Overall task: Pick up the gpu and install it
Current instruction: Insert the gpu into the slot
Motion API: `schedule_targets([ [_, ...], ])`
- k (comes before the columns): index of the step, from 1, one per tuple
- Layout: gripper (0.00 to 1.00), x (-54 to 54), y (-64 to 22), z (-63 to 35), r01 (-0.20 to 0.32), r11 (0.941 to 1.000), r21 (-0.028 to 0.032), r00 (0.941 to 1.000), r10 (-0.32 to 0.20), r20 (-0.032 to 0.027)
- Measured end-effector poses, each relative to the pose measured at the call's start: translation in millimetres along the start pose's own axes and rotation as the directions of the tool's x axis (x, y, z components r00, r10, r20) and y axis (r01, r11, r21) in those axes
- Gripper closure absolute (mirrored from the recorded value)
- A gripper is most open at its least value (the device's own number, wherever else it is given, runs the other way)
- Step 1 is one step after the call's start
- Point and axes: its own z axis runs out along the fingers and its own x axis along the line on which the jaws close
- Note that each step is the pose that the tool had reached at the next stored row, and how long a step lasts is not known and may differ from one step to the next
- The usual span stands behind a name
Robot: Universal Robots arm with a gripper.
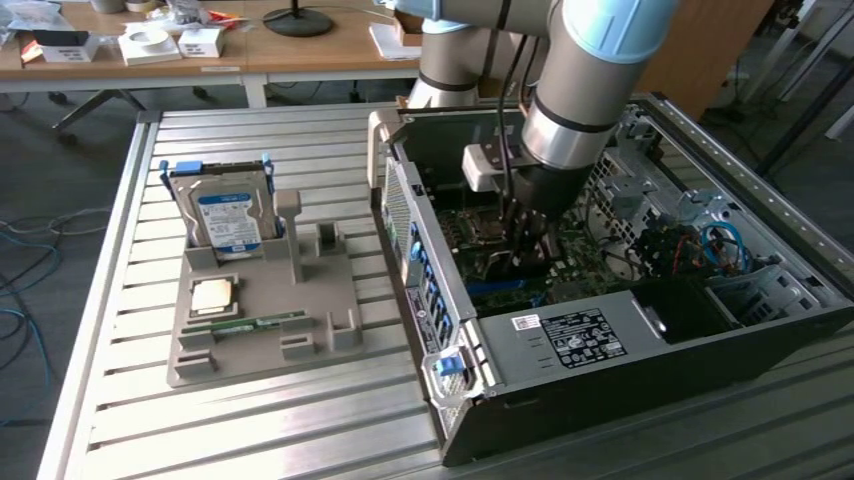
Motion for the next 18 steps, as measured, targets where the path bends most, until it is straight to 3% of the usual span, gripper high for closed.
schedule_targets([
  [18, 0.74, 0.3, 0.0, 5.6, 0.0, 1.0, -0.0001, 1.0, 0.0, -0.0004],
])
